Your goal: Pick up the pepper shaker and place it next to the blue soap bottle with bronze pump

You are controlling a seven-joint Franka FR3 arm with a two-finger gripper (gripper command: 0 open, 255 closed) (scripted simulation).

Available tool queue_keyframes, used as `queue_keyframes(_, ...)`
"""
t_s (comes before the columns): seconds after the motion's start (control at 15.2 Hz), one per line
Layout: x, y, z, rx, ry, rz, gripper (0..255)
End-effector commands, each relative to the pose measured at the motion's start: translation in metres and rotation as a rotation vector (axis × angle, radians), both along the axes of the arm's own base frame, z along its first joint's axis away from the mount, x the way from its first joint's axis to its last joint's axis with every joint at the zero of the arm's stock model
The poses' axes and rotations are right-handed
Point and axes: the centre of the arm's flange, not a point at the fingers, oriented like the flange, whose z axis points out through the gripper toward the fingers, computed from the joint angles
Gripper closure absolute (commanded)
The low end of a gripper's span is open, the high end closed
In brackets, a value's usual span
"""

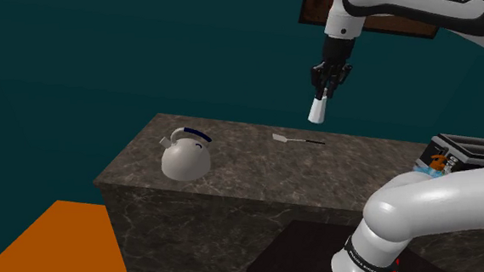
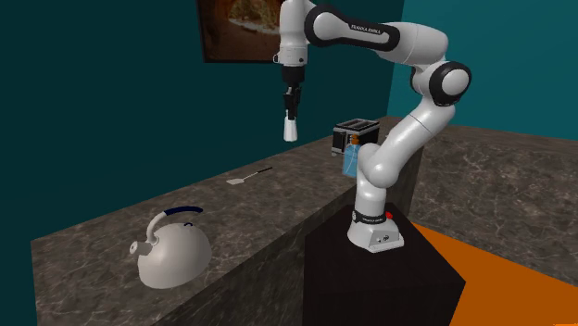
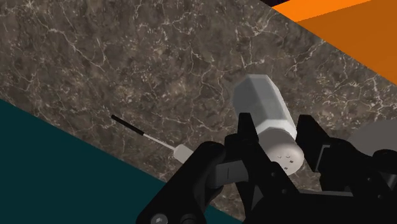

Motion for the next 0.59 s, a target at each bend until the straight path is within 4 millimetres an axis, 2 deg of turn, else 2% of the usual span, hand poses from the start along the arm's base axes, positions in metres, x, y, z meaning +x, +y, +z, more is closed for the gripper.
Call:
queue_keyframes(0.0, -0.014, -0.019, -0.001, 0.000, 0.000, 0.001, 255)
queue_keyframes(0.53, -0.079, -0.102, -0.001, 0.000, 0.000, 0.001, 255)
